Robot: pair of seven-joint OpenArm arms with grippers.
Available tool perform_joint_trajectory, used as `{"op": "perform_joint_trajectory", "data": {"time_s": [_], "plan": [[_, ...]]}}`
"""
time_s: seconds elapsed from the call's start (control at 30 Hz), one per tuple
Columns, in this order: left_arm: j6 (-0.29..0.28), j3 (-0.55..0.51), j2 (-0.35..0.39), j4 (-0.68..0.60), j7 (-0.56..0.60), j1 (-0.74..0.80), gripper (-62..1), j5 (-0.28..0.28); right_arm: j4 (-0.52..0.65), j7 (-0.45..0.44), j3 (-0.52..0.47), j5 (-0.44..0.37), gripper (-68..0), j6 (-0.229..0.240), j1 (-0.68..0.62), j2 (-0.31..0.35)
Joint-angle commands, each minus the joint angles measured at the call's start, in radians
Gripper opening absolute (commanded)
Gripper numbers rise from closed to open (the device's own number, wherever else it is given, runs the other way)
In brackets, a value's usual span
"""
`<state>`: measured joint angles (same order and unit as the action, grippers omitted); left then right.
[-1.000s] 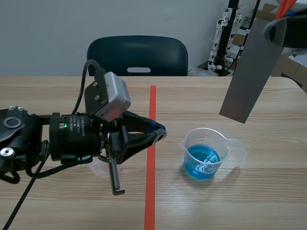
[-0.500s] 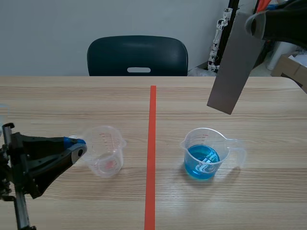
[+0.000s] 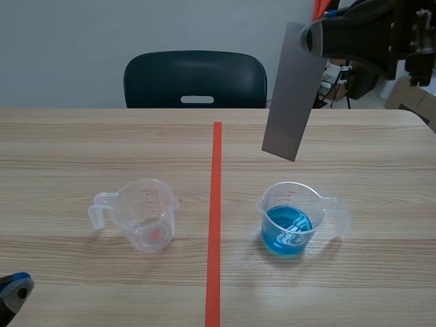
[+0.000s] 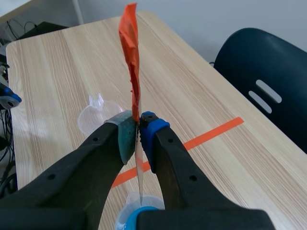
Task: Do the redox reaction experiment. move the plate over the left beaker
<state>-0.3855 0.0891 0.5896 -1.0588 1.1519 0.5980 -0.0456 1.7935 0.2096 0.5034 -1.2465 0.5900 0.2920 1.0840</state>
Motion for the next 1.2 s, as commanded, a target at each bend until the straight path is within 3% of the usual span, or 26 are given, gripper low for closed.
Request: {"op": "perform_joint_trajectory", "data": {"time_s": [0.0, 0.17, 0.3, 0.4, 0.53, 0.6, 0.7, 0.87, 1.03, 1.17], "plan": [[0.0, 0.006, -0.012, -0.004, 0.061, -0.011, -58.1, -0.009, 0.014, 0.019, -0.016, -0.014, -66.9, 0.001, 0.032, -0.032], [0.033, 0.006, -0.057, 0.059, 0.187, -0.011, -58.0, 0.077, 0.014, 0.117, -0.016, 0.015, -66.9, 0.002, 0.047, -0.153], [0.078, 0.006, -0.116, 0.065, 0.195, -0.005, -54.8, 0.093, 0.014, 0.173, -0.016, 0.069, -66.9, 0.001, 0.072, -0.242], [0.124, 0.001, -0.173, 0.065, 0.212, -0.002, -43.0, 0.095, 0.014, 0.213, -0.016, 0.105, -66.9, 0.0, 0.091, -0.306], [0.159, -0.03, -0.253, 0.055, 0.24, -0.003, -14.9, 0.095, 0.014, 0.268, -0.016, 0.111, -66.9, -0.004, 0.09, -0.395], [0.159, -0.047, -0.285, 0.051, 0.24, -0.003, -5.6, 0.095, 0.014, 0.31, -0.016, 0.111, -66.9, -0.034, 0.09, -0.443], [0.159, -0.066, -0.325, 0.051, 0.238, -0.003, -5.0, 0.104, 0.014, 0.374, -0.016, 0.112, -66.9, -0.053, 0.09, -0.505], [0.159, -0.079, -0.387, 0.051, 0.187, -0.003, -5.0, 0.169, 0.014, 0.439, -0.016, 0.172, -66.9, -0.058, 0.09, -0.603], [0.19, -0.108, -0.447, 0.052, 0.129, -0.003, -5.0, 0.17, 0.014, 0.488, -0.016, 0.254, -66.9, -0.082, 0.091, -0.706], [0.189, -0.11, -0.444, 0.052, 0.13, -0.014, -5.0, 0.169, 0.014, 0.513, -0.016, 0.298, -66.9, -0.082, 0.091, -0.786]]}}
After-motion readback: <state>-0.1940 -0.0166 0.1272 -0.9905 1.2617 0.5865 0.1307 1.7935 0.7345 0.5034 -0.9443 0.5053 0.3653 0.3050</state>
